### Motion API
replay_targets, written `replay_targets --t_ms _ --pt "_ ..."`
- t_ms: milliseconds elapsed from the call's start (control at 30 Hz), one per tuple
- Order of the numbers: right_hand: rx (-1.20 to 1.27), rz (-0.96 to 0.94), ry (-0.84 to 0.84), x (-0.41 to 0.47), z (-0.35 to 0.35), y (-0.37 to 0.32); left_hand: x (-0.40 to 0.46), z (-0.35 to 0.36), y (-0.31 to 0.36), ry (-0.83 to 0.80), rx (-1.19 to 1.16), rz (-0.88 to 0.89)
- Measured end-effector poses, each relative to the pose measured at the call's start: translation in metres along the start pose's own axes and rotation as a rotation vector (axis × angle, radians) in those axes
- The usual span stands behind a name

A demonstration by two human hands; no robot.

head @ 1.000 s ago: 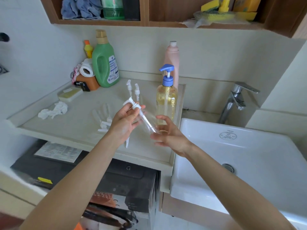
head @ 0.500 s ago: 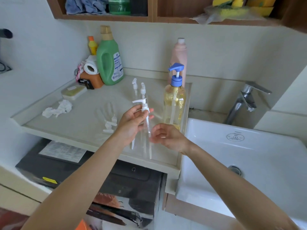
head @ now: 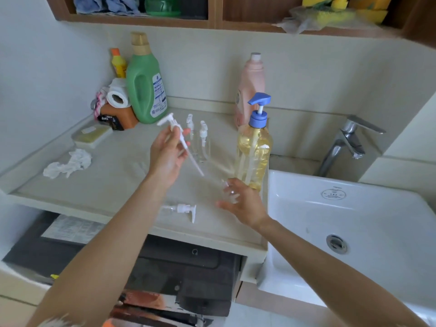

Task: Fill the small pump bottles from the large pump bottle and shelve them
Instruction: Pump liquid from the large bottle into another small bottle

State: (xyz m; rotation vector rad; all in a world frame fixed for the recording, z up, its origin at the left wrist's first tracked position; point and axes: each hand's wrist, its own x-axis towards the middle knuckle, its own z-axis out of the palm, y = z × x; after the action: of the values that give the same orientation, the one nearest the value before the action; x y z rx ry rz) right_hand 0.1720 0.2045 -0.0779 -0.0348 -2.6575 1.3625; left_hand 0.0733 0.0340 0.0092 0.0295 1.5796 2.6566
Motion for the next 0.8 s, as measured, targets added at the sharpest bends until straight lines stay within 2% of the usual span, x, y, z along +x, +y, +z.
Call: replay_targets --t_ms 67,133,233,300,433,533,600,700,800 --pt "0.049 0.002 0.093 0.001 -0.004 0.002 0.017 -0.009 0.000 -0.001 0.303 0.094" --pt "0.063 -0.004 0.161 0.002 -0.008 0.002 0.029 -0.018 -0.017 -0.093 0.645 0.152" --pt "0.014 0.008 0.200 0.000 -0.009 -0.001 0.043 -0.037 -0.056 -0.287 1.151 0.089" --pt "-0.006 0.014 0.211 -0.003 -0.010 -0.001 0.045 -0.050 -0.074 -0.353 1.344 0.064" --pt "-0.085 -0.004 0.177 -0.007 -0.016 -0.001 0.045 -0.056 -0.089 -0.416 1.418 0.096" --pt "-0.200 -0.061 0.059 -0.009 -0.017 0.000 0.037 -0.047 -0.079 -0.393 1.472 0.352" --pt "-0.240 -0.083 0.030 -0.009 -0.018 -0.001 0.024 -0.034 -0.068 -0.473 1.342 0.468" --pt "-0.242 -0.030 0.010 -0.008 -0.018 0.001 -0.003 -0.015 -0.052 -0.673 1.133 0.271" --pt "-0.253 -0.001 -0.089 -0.008 -0.019 0.003 -0.020 -0.010 -0.058 -0.733 1.145 0.210"
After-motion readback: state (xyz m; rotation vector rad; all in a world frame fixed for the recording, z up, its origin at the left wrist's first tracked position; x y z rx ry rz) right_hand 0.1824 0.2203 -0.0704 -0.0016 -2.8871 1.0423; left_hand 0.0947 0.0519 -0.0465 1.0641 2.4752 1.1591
